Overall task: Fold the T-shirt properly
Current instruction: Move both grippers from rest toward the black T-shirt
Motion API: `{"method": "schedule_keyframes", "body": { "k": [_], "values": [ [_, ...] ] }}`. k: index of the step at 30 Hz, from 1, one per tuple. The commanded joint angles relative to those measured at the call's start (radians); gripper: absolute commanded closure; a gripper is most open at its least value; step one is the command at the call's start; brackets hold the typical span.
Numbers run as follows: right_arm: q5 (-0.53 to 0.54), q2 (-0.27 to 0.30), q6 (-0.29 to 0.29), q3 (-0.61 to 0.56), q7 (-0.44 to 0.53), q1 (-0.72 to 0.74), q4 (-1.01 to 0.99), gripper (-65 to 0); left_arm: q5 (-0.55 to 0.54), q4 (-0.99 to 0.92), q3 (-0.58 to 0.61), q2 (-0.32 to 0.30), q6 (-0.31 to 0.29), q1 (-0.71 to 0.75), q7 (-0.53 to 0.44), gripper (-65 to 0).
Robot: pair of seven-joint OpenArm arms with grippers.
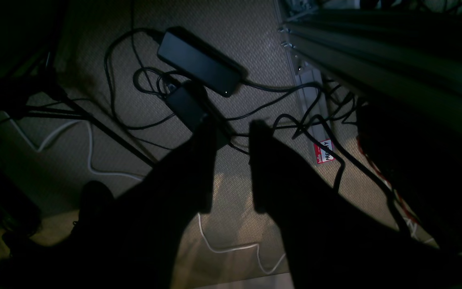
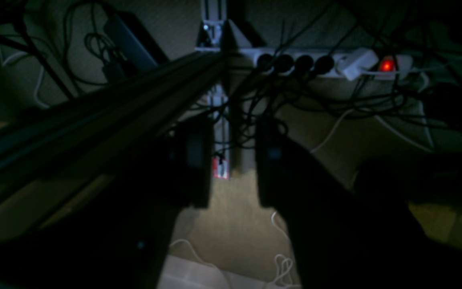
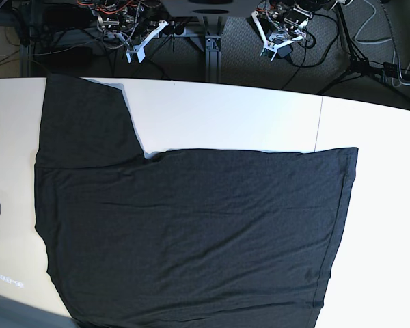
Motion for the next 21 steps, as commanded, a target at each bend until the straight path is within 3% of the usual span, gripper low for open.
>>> {"method": "schedule_keyframes", "body": {
  "k": [1, 9, 14, 16, 21],
  "values": [
    [0.005, 0.006, -0.033, -0.002, 0.011, 0.000, 0.009, -19.3, -0.002, 0.006, -0.001, 0.002, -0.026, 0.001, -0.010, -18.1],
    [0.004, 0.013, -0.019, -0.010, 0.010, -0.009, 0.032, -19.3, -0.003, 0.008, -0.001, -0.006, -0.026, 0.011, 0.025, -18.1],
    [0.004, 0.051, -0.005, -0.036, 0.011, -0.055, 0.054, -19.3, -0.033, 0.061, -0.003, -0.045, -0.027, 0.058, 0.008, -18.1],
    [0.004, 0.071, -0.006, -0.047, 0.011, -0.085, 0.082, -19.3, -0.058, 0.100, -0.018, -0.066, -0.056, 0.083, 0.000, -18.1],
    [0.036, 0.121, 0.003, -0.080, 0.011, -0.173, 0.177, -19.3, -0.089, 0.193, -0.122, -0.108, -0.192, 0.142, -0.037, -18.1]
  ]
}}
